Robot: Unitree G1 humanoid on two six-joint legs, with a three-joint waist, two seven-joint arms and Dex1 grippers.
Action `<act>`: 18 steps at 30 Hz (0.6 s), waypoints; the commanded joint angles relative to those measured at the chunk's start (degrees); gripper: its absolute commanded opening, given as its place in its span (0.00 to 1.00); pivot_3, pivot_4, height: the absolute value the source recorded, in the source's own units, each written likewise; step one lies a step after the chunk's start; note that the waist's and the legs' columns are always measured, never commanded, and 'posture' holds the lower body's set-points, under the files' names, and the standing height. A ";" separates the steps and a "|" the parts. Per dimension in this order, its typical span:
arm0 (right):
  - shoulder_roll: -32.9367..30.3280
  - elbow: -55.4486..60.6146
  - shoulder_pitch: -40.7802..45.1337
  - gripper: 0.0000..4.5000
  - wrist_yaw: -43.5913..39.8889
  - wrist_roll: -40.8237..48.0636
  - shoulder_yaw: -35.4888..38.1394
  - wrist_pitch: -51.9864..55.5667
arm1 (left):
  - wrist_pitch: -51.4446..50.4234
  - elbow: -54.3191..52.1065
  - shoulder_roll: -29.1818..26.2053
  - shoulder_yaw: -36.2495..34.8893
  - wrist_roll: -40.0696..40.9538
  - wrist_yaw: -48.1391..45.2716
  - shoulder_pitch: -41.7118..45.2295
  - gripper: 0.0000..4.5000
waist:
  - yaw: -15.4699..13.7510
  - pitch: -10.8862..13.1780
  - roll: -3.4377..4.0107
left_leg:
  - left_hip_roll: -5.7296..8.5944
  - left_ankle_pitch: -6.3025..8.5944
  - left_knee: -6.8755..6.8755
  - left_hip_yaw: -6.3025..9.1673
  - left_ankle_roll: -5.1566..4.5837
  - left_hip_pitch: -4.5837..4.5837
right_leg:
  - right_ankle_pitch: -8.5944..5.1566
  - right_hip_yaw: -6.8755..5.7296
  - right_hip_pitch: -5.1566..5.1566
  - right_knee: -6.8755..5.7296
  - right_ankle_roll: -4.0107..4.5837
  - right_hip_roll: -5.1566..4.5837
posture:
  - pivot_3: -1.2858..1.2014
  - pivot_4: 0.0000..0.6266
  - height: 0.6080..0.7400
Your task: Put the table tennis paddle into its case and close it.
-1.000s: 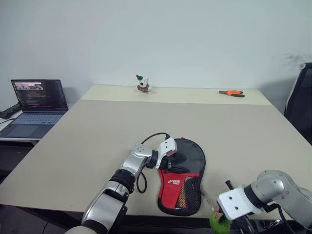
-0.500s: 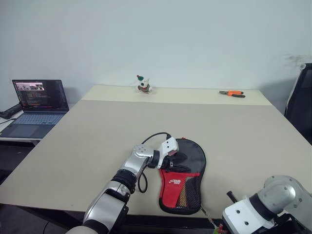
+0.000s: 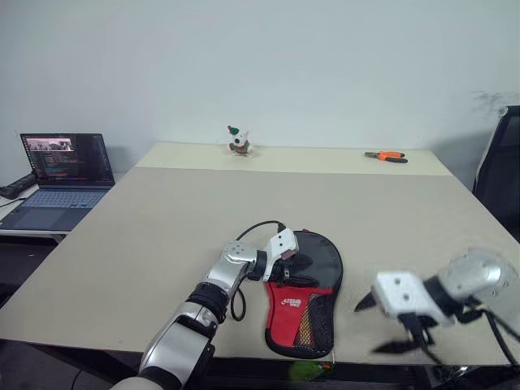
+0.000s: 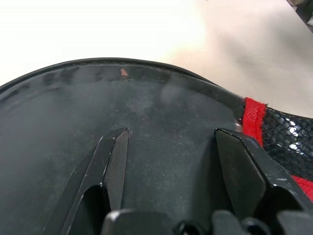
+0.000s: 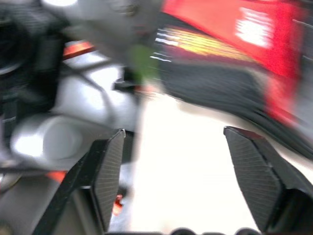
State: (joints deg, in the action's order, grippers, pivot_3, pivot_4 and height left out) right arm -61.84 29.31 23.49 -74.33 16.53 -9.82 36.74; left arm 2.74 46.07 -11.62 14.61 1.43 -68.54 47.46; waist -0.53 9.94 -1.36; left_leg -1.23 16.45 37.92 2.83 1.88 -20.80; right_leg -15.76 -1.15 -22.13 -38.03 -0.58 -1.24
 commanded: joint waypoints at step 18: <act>19.63 -48.89 17.96 0.78 6.91 -2.13 6.36 -23.12 | -32.74 -58.35 -21.67 -20.41 20.30 9.54 -27.02 0.68 | 0.87 0.63 0.32 | -0.37 0.11 -0.10 -0.07 -0.19 -0.09 | 0.04 0.30 -0.24 -0.07 0.19 0.00 | 0.52 0.24 1.00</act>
State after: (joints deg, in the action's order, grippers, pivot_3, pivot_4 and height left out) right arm -41.93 -17.11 39.53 -66.38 15.64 -3.69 17.48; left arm -28.94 -7.51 -32.29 -3.16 20.28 -61.41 21.97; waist 0.34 10.57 -1.04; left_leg -1.59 16.57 37.81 2.77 1.69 -20.88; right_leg -15.72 -0.84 -22.37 -38.12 -0.39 -1.26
